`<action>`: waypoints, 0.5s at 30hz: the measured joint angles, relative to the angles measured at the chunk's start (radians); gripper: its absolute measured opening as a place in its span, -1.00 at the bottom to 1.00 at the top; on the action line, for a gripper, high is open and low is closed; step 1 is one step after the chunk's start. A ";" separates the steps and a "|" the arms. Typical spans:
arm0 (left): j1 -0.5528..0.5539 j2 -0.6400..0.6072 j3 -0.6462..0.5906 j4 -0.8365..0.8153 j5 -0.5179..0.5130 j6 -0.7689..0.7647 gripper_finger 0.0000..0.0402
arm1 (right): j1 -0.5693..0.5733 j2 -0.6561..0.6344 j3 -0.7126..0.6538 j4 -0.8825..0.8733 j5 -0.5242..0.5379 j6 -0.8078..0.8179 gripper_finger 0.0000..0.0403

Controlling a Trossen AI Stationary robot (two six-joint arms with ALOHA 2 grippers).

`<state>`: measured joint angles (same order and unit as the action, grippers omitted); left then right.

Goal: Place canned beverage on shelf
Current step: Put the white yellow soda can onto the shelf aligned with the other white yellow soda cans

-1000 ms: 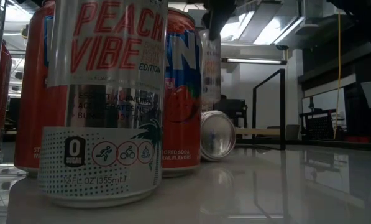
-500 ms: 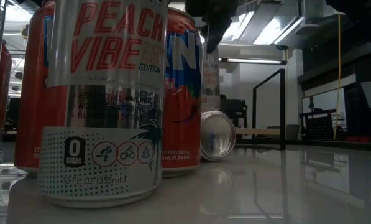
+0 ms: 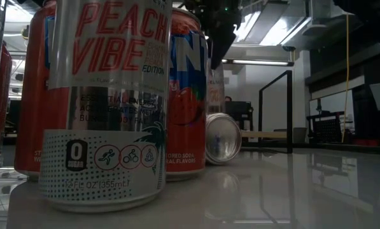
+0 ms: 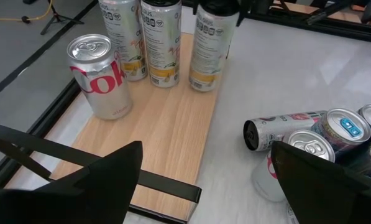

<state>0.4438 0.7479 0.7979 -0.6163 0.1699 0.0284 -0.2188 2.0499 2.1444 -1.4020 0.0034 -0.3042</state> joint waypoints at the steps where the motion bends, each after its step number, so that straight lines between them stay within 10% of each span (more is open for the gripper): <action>1: 0.000 0.000 0.000 0.000 0.000 0.000 0.73 | 0.000 0.000 -0.008 0.005 0.001 0.000 0.30; 15: 0.000 0.000 0.000 0.000 0.000 0.000 0.73 | 0.000 -0.003 -0.027 0.028 -0.003 0.000 0.30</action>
<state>0.4435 0.7478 0.7979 -0.6167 0.1699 0.0284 -0.2184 2.0466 2.1174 -1.3739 0.0002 -0.3042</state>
